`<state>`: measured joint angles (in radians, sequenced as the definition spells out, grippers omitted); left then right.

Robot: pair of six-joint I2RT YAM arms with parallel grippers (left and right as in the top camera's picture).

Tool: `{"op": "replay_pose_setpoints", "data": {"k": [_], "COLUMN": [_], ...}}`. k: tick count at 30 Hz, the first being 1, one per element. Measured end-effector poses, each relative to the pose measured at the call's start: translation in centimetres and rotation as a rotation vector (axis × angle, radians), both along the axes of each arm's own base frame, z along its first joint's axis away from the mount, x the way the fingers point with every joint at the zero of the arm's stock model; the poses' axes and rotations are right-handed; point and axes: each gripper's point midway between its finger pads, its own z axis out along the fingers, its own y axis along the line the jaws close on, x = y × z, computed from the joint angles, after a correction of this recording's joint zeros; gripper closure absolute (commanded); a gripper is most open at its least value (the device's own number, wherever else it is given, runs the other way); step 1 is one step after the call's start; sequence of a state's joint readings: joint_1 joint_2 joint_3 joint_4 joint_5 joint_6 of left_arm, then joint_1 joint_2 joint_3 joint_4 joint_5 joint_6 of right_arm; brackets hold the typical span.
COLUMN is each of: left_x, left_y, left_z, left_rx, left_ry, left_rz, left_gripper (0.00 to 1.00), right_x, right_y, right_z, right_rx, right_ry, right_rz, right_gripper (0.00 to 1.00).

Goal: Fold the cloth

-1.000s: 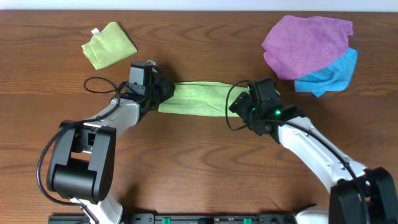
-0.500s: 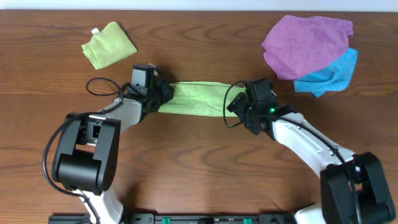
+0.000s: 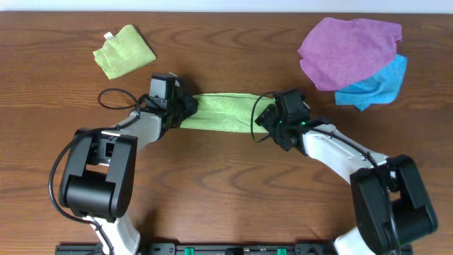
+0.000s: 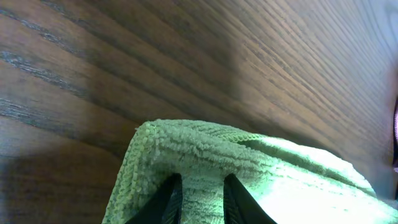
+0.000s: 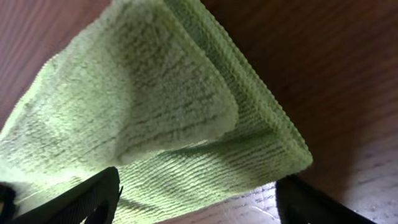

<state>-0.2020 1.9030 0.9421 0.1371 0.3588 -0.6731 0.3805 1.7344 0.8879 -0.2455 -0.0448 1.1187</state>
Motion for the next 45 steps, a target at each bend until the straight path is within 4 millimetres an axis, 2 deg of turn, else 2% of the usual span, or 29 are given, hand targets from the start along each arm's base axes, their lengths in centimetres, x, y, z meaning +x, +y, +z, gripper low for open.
{"op": "replay_pose_setpoints", "data": {"k": [6, 19, 28, 36, 41, 45], "left_x": [0.0, 0.0, -0.2, -0.4, -0.5, -0.5], "left_y": [0.0, 0.0, 0.0, 0.0, 0.0, 0.0], "left_z": [0.0, 0.0, -0.1, -0.2, -0.2, -0.3], "left_rx": [-0.001, -0.001, -0.001, -0.001, -0.001, 0.000], "left_ry": [0.001, 0.002, 0.011, 0.023, 0.029, 0.030], "left_rz": [0.000, -0.001, -0.003, -0.004, -0.005, -0.005], "left_gripper": [0.76, 0.77, 0.77, 0.77, 0.77, 0.77], "right_x": [0.2, 3.1, 4.2, 4.8, 6.0, 6.7], "right_y": [-0.1, -0.1, -0.4, -1.0, -0.8, -0.6], "right_z": [0.0, 0.2, 0.2, 0.0, 0.1, 0.0], "right_rx": [-0.005, -0.016, -0.037, -0.074, -0.081, -0.081], "right_ry": [-0.009, -0.123, -0.161, -0.188, -0.237, -0.263], "right_rz": [-0.004, -0.035, -0.057, -0.073, -0.068, -0.059], "right_gripper": [0.20, 0.23, 0.22, 0.27, 0.27, 0.31]}}
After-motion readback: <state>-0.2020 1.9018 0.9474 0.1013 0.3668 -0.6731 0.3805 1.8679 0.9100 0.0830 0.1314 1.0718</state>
